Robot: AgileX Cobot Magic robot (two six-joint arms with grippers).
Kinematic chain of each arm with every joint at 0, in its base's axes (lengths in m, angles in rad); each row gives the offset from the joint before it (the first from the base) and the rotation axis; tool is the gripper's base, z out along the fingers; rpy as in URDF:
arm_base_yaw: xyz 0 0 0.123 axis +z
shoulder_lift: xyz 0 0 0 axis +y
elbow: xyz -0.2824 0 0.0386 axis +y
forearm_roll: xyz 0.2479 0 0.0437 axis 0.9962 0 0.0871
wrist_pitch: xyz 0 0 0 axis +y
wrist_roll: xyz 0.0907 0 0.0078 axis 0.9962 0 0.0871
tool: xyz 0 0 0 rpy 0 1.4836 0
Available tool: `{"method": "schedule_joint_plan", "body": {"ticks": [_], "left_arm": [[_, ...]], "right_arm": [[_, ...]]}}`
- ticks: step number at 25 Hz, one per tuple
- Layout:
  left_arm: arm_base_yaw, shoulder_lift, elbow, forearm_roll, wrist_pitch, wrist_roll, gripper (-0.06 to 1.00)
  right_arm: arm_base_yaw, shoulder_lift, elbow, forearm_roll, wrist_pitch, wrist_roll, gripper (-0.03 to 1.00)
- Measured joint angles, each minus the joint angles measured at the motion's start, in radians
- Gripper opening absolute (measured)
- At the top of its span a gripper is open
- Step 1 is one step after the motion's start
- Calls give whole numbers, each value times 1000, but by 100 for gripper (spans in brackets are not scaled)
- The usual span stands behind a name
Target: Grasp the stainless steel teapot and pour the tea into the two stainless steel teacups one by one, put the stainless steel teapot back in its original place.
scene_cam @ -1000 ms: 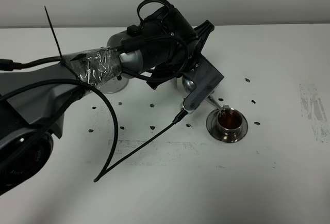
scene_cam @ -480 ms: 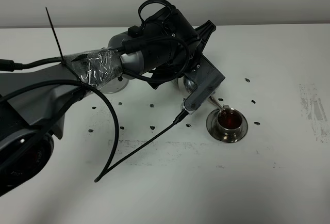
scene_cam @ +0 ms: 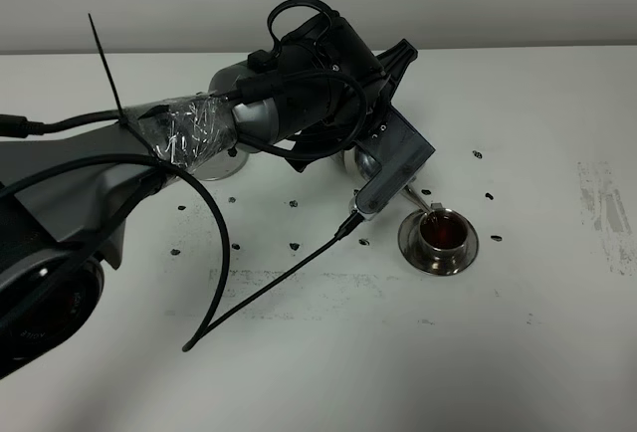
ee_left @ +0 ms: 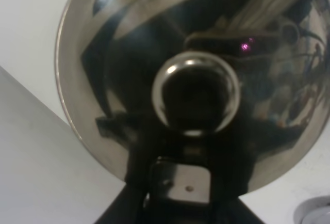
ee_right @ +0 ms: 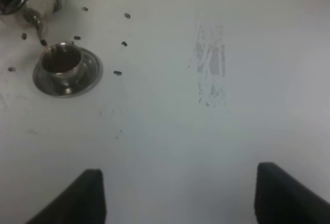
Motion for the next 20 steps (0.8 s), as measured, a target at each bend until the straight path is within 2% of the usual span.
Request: {"method": "schedule_joint_plan", "body": {"ticks": [11,16,20], "left_arm": [[0,0,0,-18,8,-11,18],[0,0,0,-18,21,-65,18],[0,0,0,-19,41,-146,18]], "right_arm": [[0,0,0,0,0,1,59],[0,0,0,0,0,0,59],[0,0,0,0,0,0,59]]}}
